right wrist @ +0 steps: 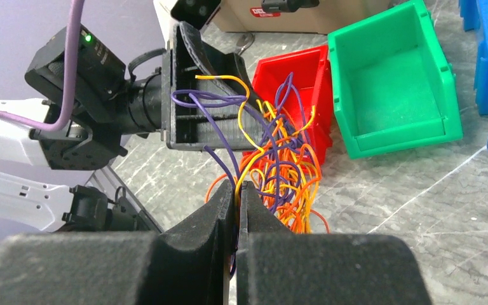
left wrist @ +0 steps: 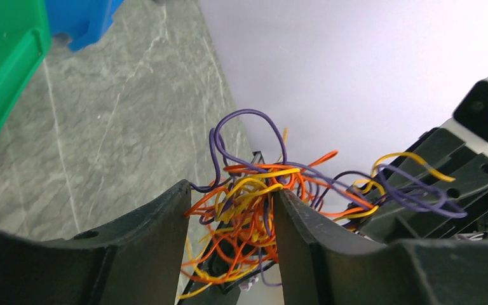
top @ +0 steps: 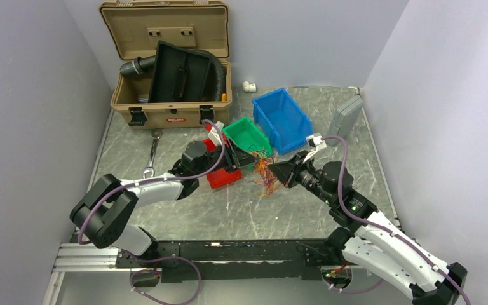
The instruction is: Untangle the cables
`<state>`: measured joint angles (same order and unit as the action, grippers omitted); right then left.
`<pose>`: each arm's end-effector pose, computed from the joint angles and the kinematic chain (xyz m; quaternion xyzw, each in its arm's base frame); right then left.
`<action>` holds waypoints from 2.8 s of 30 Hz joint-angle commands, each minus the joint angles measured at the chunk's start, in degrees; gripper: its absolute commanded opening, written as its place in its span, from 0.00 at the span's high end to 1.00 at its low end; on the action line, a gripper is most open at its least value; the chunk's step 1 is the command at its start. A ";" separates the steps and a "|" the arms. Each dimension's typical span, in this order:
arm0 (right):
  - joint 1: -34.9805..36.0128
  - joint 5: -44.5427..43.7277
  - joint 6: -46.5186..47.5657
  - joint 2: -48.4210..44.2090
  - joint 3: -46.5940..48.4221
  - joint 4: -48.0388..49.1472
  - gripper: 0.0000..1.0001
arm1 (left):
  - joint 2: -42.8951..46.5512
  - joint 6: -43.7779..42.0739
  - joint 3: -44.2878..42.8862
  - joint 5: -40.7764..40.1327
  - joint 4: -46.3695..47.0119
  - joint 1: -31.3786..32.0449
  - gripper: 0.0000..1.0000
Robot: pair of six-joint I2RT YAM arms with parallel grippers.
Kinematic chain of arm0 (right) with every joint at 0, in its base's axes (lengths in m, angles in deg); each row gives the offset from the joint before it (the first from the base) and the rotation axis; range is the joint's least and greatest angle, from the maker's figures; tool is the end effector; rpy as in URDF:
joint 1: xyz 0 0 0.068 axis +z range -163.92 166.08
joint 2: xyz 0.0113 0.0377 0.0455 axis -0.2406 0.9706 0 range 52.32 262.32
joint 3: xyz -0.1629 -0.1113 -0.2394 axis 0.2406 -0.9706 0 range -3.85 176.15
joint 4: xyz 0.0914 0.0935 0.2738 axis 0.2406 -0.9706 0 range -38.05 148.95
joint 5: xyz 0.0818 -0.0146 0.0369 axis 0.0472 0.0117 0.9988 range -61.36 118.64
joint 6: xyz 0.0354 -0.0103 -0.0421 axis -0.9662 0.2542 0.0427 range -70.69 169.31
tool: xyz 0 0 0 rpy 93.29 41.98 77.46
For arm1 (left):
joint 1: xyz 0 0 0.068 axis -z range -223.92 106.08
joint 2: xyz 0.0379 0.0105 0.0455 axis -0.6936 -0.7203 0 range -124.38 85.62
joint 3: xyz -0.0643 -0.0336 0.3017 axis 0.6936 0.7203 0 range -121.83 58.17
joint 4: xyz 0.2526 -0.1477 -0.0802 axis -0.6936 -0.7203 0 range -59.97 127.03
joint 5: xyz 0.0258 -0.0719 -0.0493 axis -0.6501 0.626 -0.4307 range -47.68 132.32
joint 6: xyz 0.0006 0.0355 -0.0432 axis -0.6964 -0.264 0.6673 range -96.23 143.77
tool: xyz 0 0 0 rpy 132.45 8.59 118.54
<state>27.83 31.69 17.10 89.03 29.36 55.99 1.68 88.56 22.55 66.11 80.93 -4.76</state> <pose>0.1344 0.1226 0.3240 -0.0797 0.7415 0.4164 0.5200 0.2494 -0.2232 0.2298 -0.0228 0.7313 -0.6168 0.2903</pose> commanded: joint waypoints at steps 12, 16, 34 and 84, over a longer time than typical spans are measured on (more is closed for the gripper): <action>0.13 -1.09 -0.06 -0.42 0.77 1.52 1.00 | -1.99 -2.40 -9.93 3.60 -3.77 1.14 0.65; 0.17 -7.20 -0.82 -2.91 0.89 -1.16 1.00 | -0.39 -4.72 -9.38 3.11 -7.45 0.97 0.99; 0.06 -55.54 -9.60 -8.55 8.25 -39.26 1.00 | 27.11 -27.90 -4.94 -4.87 -51.52 -20.56 1.00; 0.01 -8.83 0.47 37.00 2.32 -0.99 0.31 | 37.34 -36.49 -5.81 6.32 -59.09 -18.31 1.00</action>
<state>27.90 26.05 19.47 122.71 30.17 50.07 38.14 53.24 17.00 70.98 18.88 -26.03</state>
